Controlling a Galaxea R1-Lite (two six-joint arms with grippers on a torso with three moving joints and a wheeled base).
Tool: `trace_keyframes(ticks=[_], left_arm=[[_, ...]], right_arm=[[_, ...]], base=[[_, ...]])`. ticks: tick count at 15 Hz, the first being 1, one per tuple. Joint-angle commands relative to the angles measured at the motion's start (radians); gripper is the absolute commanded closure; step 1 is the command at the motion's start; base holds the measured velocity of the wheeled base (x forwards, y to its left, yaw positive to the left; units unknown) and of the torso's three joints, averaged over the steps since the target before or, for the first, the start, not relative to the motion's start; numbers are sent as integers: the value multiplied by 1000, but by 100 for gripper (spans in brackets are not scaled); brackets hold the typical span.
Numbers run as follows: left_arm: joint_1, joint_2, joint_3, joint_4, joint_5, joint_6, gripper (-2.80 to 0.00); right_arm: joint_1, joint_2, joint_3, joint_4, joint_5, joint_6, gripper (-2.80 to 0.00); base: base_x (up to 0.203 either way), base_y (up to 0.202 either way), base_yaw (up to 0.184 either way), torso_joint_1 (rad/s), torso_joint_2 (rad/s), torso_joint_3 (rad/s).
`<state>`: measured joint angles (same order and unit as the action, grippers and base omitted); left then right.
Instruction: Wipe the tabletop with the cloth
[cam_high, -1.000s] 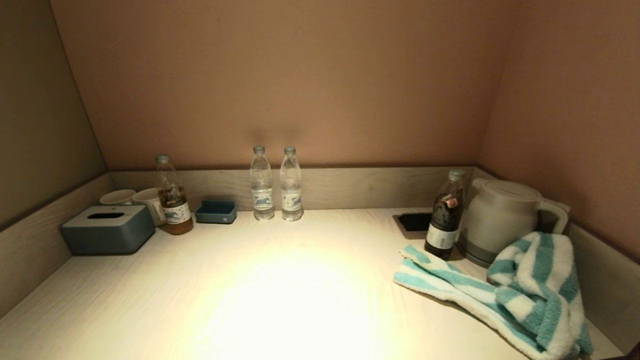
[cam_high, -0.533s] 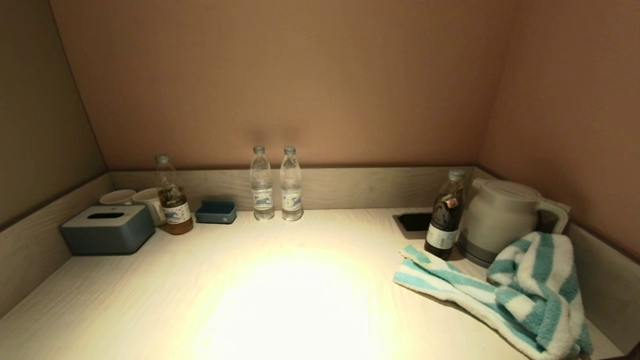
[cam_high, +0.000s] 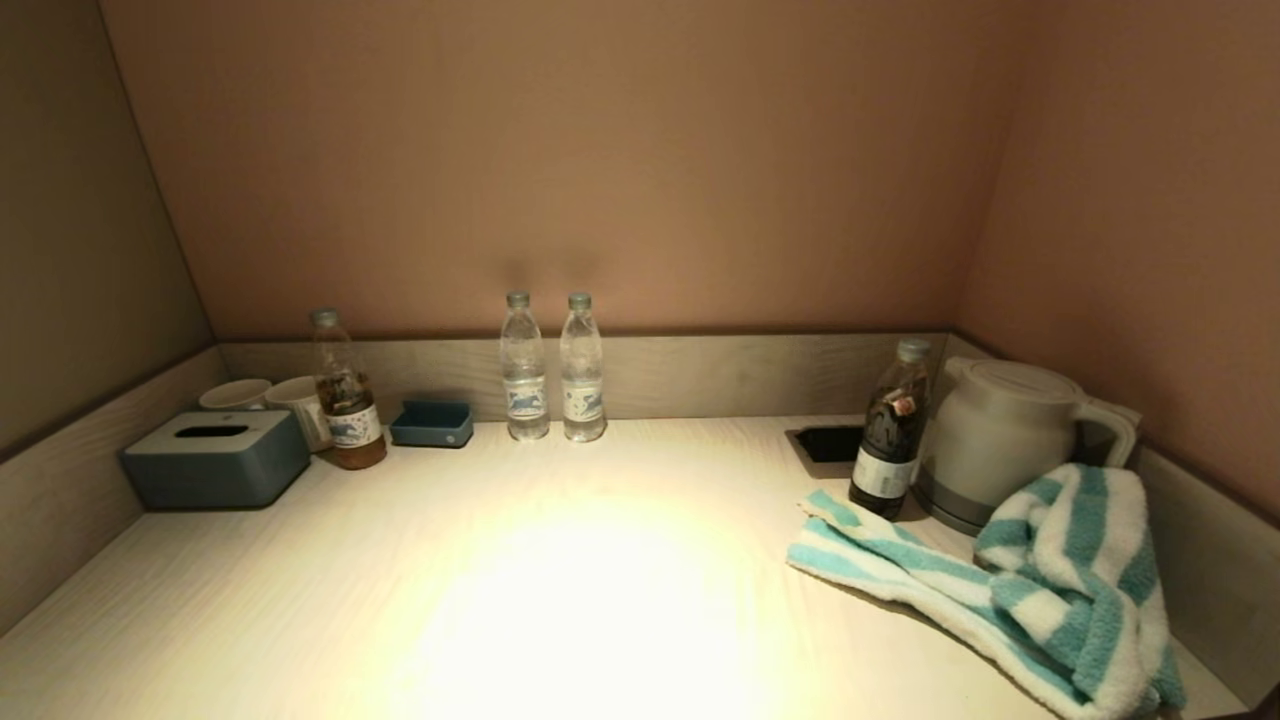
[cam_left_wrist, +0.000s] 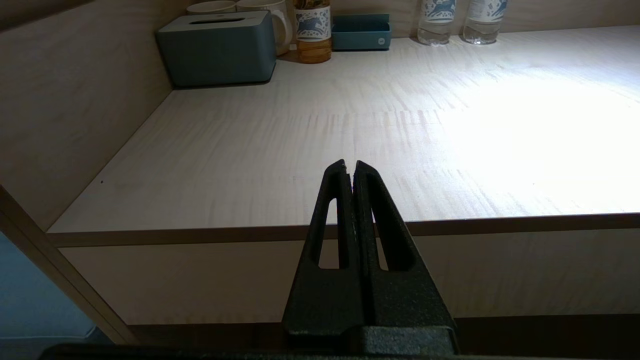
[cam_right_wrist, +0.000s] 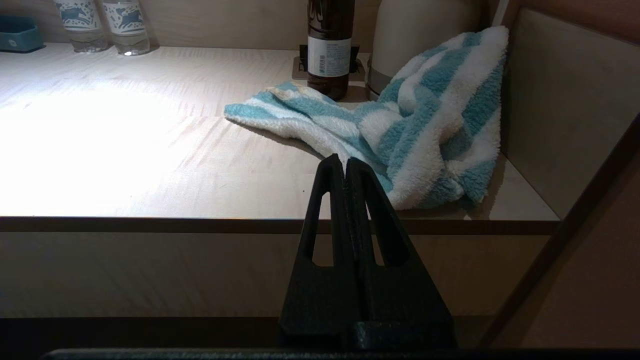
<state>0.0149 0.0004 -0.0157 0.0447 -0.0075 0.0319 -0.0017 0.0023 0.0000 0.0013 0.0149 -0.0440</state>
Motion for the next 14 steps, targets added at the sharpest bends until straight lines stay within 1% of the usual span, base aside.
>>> trace_keyframes(ticks=[1, 14], left_arm=[[0, 1, 0, 0, 0, 0, 0], [0, 1, 0, 0, 0, 0, 0]], right_arm=[[0, -1, 0, 0, 0, 0, 0], [0, -1, 0, 0, -3, 0, 0]], base=[[0, 0, 0, 0, 0, 0], [0, 0, 0, 0, 0, 0]])
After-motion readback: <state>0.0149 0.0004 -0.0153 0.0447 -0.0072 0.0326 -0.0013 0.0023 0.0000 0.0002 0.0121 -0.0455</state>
